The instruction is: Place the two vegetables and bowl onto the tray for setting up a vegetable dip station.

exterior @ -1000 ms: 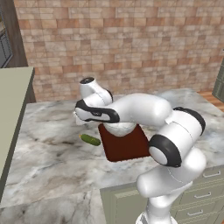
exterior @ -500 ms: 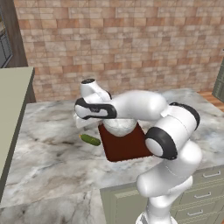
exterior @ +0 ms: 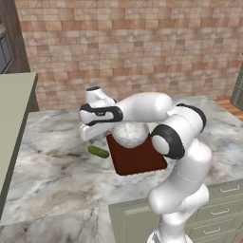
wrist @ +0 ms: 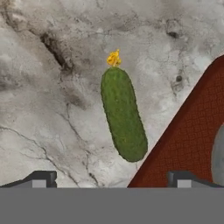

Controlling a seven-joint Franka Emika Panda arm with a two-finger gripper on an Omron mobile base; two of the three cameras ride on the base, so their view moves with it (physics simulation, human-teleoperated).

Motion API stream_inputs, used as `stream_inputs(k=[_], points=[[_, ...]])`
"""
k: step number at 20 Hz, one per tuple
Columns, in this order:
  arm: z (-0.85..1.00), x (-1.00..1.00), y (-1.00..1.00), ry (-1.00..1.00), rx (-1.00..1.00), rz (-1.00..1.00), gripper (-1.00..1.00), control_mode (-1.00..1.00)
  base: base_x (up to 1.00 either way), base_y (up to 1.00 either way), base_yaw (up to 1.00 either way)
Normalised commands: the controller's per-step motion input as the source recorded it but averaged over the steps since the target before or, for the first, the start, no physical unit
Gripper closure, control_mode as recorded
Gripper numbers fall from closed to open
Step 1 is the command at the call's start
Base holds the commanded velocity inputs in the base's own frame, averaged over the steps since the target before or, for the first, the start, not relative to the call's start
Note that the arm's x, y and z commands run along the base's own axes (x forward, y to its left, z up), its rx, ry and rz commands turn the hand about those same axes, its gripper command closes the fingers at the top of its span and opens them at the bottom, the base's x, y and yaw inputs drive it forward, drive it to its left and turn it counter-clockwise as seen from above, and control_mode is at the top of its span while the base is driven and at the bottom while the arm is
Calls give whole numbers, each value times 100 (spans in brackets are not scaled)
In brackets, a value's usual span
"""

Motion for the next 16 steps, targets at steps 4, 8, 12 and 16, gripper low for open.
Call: stream_inputs(k=[4,8,12,16], points=[[-23,19,12,13,-1,16,-100,-100,0,0,0],[-25,18,10,11,-4,14,-100,-100,0,0,0],[-25,22,13,9,-5,12,-100,-100,0,0,0],[-24,23,14,6,-6,9,-100,-100,0,0,0]])
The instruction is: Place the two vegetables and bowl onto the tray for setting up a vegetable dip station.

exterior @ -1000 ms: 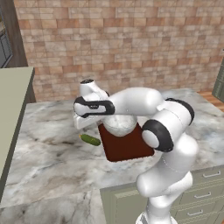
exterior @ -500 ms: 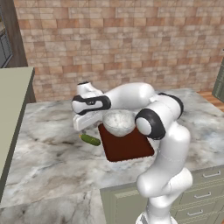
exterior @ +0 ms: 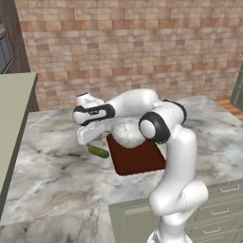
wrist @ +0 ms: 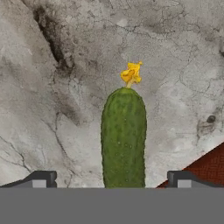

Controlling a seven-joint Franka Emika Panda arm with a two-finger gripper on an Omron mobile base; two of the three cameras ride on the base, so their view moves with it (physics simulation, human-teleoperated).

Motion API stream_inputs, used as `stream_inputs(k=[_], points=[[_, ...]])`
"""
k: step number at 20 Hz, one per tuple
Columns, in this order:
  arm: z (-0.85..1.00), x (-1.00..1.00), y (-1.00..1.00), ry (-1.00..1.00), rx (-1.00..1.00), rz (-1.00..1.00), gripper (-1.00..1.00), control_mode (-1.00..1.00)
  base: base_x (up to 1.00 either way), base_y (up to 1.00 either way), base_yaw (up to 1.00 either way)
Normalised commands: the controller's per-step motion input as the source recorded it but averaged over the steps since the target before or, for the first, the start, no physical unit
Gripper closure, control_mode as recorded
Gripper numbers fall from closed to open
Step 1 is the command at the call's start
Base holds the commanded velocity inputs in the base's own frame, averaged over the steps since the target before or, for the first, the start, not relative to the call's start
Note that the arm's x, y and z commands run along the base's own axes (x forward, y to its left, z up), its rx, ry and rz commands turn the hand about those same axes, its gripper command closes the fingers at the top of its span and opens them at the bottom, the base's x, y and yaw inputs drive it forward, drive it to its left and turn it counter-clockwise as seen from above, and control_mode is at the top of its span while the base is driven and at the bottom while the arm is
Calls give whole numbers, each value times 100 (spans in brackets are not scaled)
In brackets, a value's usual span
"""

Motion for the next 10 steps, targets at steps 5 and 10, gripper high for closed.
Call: stream_inputs(k=[5,10], points=[[-22,16,9,8,-2,8,-100,-100,0,0,0],[-21,3,3,11,-1,2,-100,-100,0,0,0]])
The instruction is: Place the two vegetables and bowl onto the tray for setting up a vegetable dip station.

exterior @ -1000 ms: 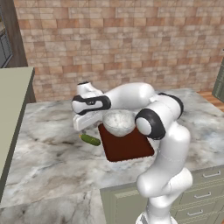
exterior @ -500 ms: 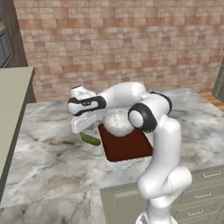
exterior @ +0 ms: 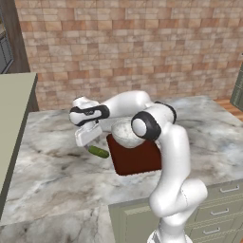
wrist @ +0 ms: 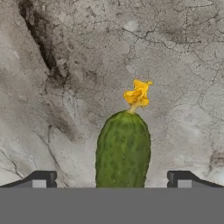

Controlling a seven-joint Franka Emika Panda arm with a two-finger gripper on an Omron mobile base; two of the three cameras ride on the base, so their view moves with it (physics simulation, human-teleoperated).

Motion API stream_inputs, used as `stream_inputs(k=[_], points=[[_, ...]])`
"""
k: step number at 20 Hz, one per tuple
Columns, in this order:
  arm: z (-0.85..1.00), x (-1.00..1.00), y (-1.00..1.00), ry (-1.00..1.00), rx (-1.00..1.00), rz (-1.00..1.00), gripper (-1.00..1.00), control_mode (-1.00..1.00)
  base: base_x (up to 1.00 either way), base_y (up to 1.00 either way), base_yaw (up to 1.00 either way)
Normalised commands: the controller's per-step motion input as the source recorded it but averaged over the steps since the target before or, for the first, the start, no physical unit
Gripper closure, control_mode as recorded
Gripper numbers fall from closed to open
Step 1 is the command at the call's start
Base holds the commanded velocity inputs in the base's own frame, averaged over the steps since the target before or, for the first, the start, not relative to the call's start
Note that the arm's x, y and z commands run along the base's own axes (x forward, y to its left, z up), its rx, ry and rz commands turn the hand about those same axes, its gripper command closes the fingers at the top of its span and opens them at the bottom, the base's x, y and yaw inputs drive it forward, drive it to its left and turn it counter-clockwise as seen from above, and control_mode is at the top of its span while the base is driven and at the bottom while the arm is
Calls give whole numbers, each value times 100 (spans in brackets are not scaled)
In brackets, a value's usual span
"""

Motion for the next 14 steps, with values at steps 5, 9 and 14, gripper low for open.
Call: stream_inputs(k=[5,9,14], points=[[-19,0,0,9,-2,0,-100,-100,0,0,0],[-18,0,0,5,-3,0,-100,-100,0,0,0],[-17,0,1,2,-2,0,-100,-100,0,0,0]])
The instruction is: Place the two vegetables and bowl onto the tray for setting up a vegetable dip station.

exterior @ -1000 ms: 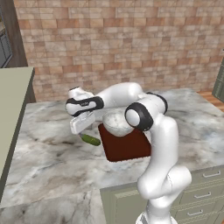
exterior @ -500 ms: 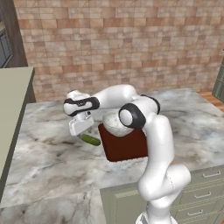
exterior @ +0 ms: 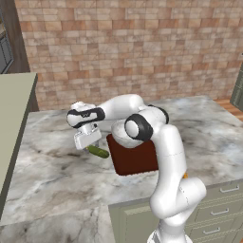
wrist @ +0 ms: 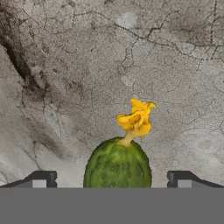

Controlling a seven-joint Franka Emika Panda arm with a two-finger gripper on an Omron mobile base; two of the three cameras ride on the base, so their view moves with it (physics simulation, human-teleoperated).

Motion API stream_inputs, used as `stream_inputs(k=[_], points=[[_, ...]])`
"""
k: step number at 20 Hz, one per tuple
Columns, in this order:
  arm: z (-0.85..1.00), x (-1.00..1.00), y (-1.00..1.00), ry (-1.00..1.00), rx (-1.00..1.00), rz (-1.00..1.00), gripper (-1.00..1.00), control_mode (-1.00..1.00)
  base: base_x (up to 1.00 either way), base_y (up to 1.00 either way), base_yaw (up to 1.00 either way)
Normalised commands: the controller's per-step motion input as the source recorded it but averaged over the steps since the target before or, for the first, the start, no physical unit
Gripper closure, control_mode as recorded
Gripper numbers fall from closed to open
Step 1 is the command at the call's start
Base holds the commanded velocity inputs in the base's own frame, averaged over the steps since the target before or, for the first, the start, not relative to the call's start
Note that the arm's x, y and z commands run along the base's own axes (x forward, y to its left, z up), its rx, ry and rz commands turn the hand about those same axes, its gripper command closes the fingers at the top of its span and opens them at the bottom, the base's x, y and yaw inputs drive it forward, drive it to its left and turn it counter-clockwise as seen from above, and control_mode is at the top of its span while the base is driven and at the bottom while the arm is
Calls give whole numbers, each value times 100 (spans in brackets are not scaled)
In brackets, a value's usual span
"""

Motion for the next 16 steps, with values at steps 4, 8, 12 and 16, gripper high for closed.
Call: stream_inputs(k=[4,8,12,16], points=[[-15,0,0,0,-3,0,-100,-100,0,0,0],[-8,-2,0,0,-6,0,100,-100,0,0,0],[-1,-6,-5,0,-8,0,100,-100,0,0,0],[0,-7,-3,0,-7,0,100,-100,0,0,0]])
